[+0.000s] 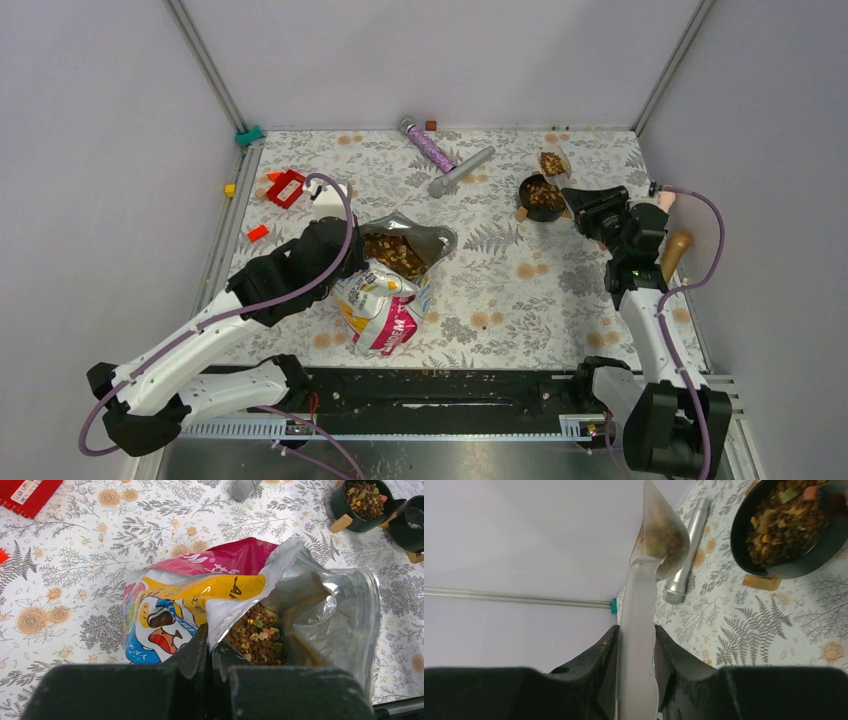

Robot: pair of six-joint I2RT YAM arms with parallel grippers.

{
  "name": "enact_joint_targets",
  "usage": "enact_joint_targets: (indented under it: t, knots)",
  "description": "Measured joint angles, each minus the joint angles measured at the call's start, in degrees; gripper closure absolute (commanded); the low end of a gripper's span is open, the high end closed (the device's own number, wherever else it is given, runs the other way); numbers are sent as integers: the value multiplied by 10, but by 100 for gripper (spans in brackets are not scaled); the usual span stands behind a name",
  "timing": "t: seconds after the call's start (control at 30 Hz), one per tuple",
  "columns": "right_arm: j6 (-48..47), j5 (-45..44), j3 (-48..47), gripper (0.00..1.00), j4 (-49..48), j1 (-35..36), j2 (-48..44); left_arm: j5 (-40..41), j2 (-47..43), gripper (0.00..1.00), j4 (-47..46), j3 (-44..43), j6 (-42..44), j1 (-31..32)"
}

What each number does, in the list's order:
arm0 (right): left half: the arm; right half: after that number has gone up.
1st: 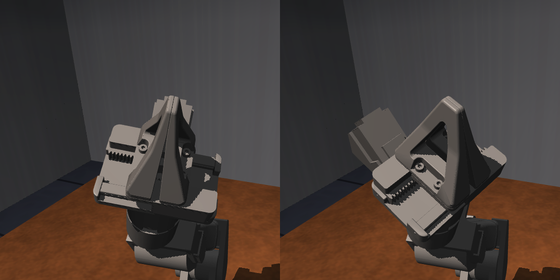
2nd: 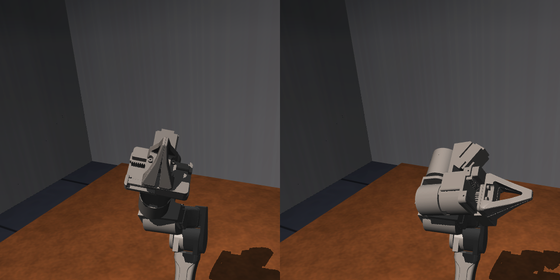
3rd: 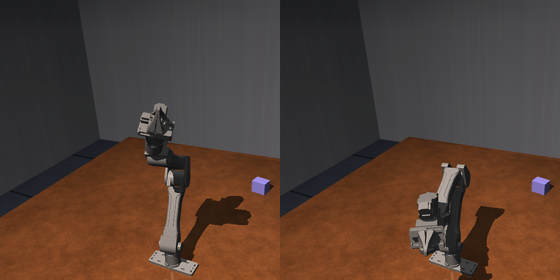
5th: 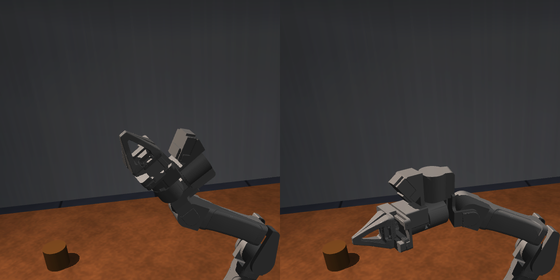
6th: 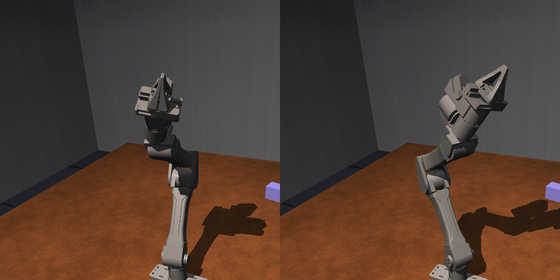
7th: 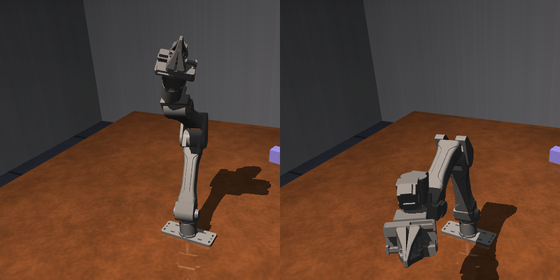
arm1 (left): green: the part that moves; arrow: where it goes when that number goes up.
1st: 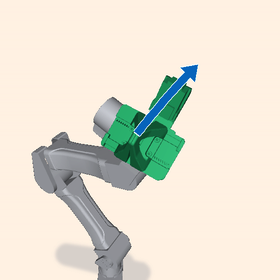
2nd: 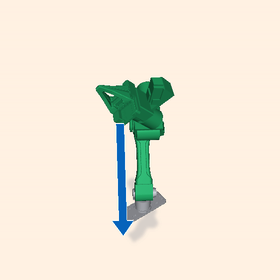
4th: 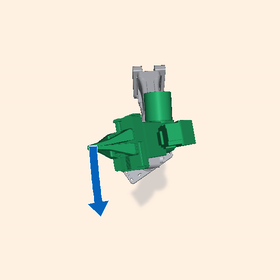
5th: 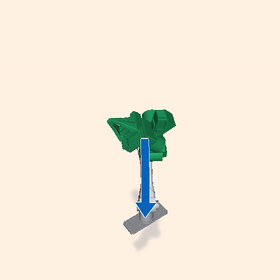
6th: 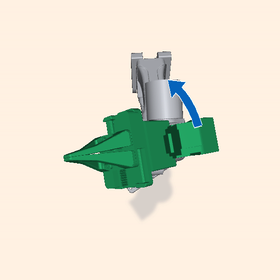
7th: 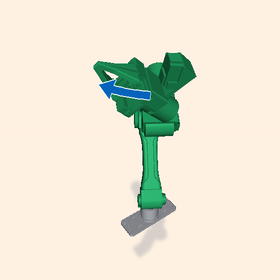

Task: Serve the pet food
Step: Pour the pet food into the pet food bowl.

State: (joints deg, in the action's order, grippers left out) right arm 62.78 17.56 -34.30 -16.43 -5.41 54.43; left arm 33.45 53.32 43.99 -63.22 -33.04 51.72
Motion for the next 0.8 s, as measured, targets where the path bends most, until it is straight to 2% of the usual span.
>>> enact_joint_targets:
  t: [0.37,0.57,0.8]
  knots:
    - [-10,158,10,100,-74,-134,123,0,1,100,-1,0,0,0]
    - [-79,238,-52,100,-26,-145,199,0,2,100,-2,0,0,0]
    - [-149,245,-64,100,31,-150,202,0,2,100,-2,0,0,0]
